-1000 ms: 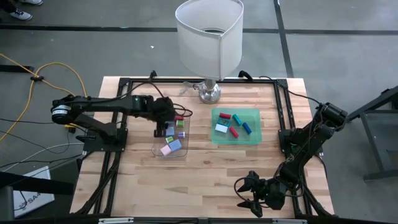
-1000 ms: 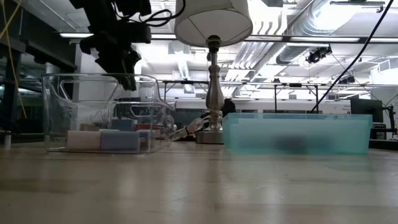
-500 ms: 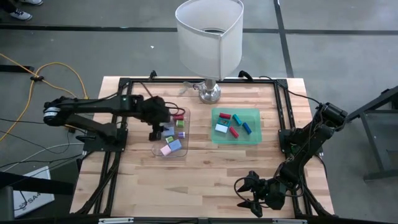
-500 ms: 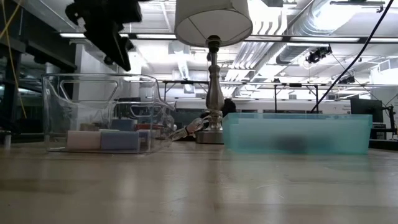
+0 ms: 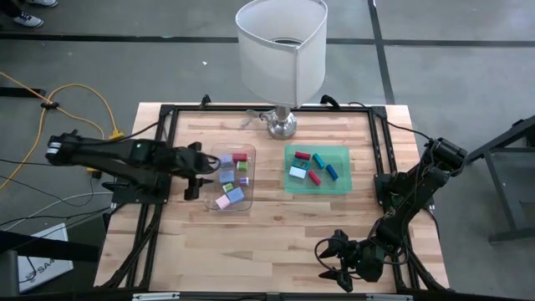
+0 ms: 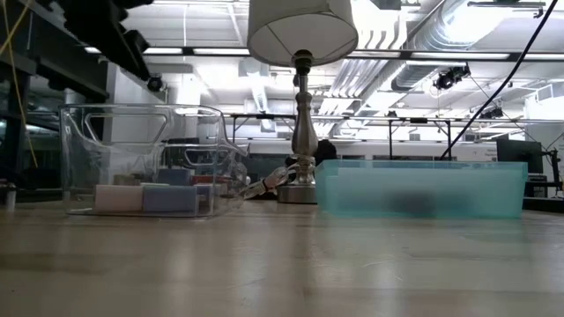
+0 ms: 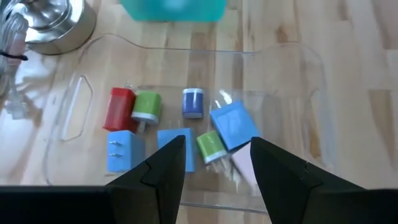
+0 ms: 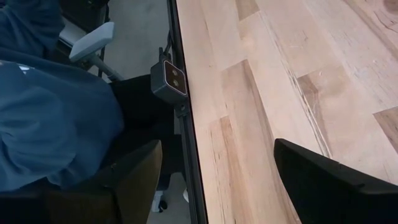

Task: Pick & Place Office items
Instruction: Return to Home Position

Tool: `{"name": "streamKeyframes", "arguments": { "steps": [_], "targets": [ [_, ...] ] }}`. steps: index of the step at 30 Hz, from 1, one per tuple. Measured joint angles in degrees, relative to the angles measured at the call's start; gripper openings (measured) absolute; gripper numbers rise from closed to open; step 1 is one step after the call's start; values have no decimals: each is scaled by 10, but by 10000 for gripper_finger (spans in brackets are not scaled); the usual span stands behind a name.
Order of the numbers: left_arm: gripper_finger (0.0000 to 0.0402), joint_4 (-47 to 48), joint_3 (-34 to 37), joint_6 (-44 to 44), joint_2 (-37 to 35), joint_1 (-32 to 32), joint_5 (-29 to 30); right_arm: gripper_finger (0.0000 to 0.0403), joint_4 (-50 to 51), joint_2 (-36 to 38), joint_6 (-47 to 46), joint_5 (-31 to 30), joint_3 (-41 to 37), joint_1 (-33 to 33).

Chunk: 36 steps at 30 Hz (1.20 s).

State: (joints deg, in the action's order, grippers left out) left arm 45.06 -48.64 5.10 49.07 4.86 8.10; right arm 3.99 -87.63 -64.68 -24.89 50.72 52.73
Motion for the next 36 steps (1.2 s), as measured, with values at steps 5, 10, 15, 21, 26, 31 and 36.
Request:
{"name": "streamKeyframes", "arguments": {
  "steps": [5,10,15,21,26,31,36],
  "targets": [
    [173,-43,56,22,-65,32,8,298,0,0,0,0,0,0],
    [173,-58,85,33,-105,49,8,298,0,0,0,0,0,0],
    [173,-61,95,44,-115,56,8,298,0,0,0,0,0,0],
    [173,-61,95,44,-115,67,8,298,0,0,0,0,0,0],
    [173,-82,117,45,-138,87,8,298,0,0,0,0,0,0],
    [173,-170,197,50,-202,104,8,298,0,0,0,0,0,0],
    [173,-227,261,50,-269,111,9,298,0,0,0,0,0,0]
  ]
}}
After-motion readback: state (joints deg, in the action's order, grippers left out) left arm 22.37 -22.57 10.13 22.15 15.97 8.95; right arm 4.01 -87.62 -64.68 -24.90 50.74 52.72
